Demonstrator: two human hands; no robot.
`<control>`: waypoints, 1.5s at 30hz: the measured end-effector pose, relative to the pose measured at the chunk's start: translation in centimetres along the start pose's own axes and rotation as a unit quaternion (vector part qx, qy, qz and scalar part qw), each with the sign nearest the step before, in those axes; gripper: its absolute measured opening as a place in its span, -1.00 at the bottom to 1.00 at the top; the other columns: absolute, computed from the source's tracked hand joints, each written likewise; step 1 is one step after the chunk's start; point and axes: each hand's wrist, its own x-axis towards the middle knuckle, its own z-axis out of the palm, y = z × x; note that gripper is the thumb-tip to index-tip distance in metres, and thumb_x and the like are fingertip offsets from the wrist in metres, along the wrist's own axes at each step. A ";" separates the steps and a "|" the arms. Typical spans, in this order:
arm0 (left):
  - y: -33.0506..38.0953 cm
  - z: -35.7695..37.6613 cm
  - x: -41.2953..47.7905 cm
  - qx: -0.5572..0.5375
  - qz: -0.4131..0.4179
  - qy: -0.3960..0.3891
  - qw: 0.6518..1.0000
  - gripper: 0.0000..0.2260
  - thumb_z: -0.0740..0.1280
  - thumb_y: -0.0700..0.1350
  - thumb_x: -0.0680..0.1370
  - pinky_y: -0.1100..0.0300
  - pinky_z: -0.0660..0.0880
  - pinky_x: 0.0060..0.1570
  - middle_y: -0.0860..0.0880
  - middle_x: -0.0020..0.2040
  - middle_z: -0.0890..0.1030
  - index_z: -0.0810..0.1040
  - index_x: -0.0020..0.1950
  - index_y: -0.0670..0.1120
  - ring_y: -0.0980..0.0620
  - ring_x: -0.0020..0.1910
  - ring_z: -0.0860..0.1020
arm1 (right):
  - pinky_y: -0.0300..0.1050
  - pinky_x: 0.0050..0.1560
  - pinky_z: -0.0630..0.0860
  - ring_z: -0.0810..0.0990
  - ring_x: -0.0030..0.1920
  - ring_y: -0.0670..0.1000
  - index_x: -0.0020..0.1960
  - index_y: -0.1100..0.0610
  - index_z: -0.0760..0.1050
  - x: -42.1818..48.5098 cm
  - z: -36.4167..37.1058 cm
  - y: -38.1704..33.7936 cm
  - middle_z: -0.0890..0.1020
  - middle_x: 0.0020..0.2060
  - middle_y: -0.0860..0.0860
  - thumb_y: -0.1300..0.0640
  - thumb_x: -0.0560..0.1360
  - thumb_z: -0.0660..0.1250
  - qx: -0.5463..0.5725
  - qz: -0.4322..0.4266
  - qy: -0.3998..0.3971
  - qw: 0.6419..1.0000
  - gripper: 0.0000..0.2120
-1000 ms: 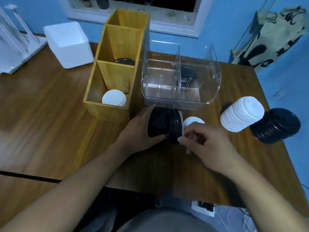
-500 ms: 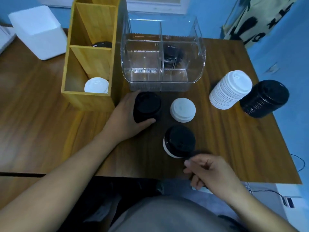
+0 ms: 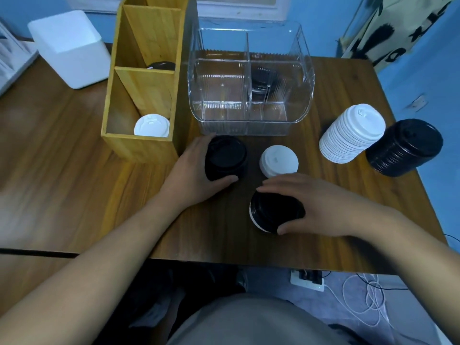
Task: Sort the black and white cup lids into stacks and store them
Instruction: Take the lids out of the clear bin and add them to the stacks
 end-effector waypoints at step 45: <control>-0.4 0.1 0.3 -0.081 -0.012 -0.007 0.997 -0.17 0.59 0.22 0.35 0.39 0.42 0.10 0.05 0.27 0.50 0.33 0.50 -0.01 0.22 0.14 0.48 | 0.03 0.10 0.57 0.51 0.20 0.05 0.45 -0.06 0.32 12.8 1.1 -4.0 0.38 0.27 -0.04 -0.41 0.41 0.37 0.026 0.075 0.224 0.971 -0.26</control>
